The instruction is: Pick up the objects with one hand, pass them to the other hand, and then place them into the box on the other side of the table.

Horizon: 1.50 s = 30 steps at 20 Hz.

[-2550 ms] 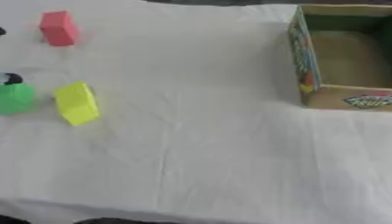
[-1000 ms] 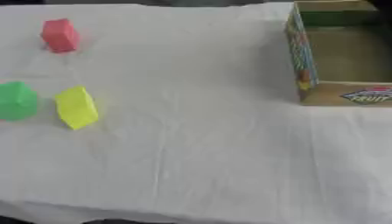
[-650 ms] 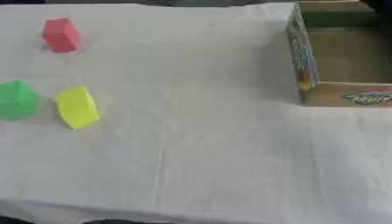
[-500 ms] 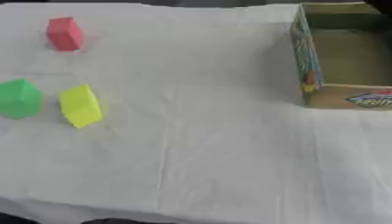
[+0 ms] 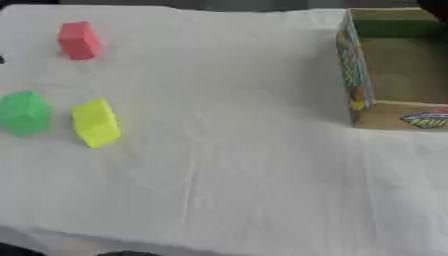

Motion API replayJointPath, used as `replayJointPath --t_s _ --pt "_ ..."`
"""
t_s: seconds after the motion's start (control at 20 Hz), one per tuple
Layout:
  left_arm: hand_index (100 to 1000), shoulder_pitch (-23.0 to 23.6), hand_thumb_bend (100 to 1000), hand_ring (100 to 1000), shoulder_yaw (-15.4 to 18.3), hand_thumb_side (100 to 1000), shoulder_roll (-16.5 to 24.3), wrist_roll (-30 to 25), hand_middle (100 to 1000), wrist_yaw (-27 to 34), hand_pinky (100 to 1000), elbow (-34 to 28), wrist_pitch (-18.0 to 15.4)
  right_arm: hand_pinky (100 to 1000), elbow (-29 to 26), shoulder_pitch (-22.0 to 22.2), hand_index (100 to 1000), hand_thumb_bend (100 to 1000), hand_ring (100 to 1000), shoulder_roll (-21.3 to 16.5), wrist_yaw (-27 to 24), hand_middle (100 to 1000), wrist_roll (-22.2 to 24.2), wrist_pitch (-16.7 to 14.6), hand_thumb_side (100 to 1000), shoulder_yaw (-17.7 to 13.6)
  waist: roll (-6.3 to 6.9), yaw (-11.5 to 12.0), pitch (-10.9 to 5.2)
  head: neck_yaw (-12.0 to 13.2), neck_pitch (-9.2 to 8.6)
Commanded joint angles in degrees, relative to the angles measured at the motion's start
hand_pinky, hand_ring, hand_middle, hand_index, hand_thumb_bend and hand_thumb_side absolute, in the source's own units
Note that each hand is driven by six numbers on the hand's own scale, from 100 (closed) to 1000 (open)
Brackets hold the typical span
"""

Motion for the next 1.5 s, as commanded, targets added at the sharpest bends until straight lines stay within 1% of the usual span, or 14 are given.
replayJointPath --t_s 0.05,0.25,0.45,0.55,0.75,1.1,1.4,1.5 --pt "849 -1.77 833 870 0.24 100 -0.19 -0.05 791 -2.89 865 2.52 -1.12 884 -0.26 -0.46 913 428 807 -0.85 0.27 776 -0.08 0.18 514 -0.3 -0.03 -0.07 -1.4 0.31 -0.66" --pt "843 -2.49 866 871 0.01 100 -1.8 -0.05 794 -6.15 866 4.57 -2.9 883 -0.07 -0.3 913 430 807 -0.4 0.34 776 -0.08 0.27 513 -0.29 -0.12 -0.07 -1.1 0.5 -0.55" --pt "843 -2.96 867 870 -0.02 100 -3.46 -0.05 795 -8.4 864 6.24 -4.43 884 0.0 -0.36 913 432 807 0.06 0.38 775 0.01 0.32 512 -0.17 -0.27 -0.13 -0.82 0.59 -0.61" --pt "862 -3.13 882 871 0.06 100 -3.96 0.03 798 -9.5 864 6.73 -4.6 884 -0.07 -0.24 913 431 806 0.11 0.37 775 0.01 0.29 513 -0.2 -0.34 -0.18 -0.73 0.7 -0.6" --pt "870 -3.27 895 870 0.58 100 -5.15 2.07 796 -12.63 862 8.07 -4.32 884 -0.39 0.32 914 434 806 0.18 0.19 775 -0.01 0.26 513 -0.29 -0.48 -0.25 -0.61 1.0 -0.58" --pt "863 -3.38 888 862 0.48 100 -7.06 4.19 787 -15.31 853 10.41 -4.96 885 -0.55 0.57 914 433 807 0.42 0.07 785 -0.05 0.32 514 -0.32 -0.63 -0.37 -0.42 1.61 -0.72" --pt "846 -3.62 820 845 0.97 100 -8.96 8.22 768 -16.93 835 12.86 -5.54 885 -0.57 0.74 915 433 807 0.61 -0.02 785 -0.08 0.37 515 -0.35 -0.72 -0.53 -0.24 1.65 -0.59" --pt "814 -3.68 776 838 1.03 100 -9.34 9.27 758 -16.89 827 13.29 -5.71 886 -0.55 0.76 915 432 807 0.66 -0.06 785 -0.07 0.41 515 -0.32 -0.7 -0.54 -0.19 1.64 -0.59"
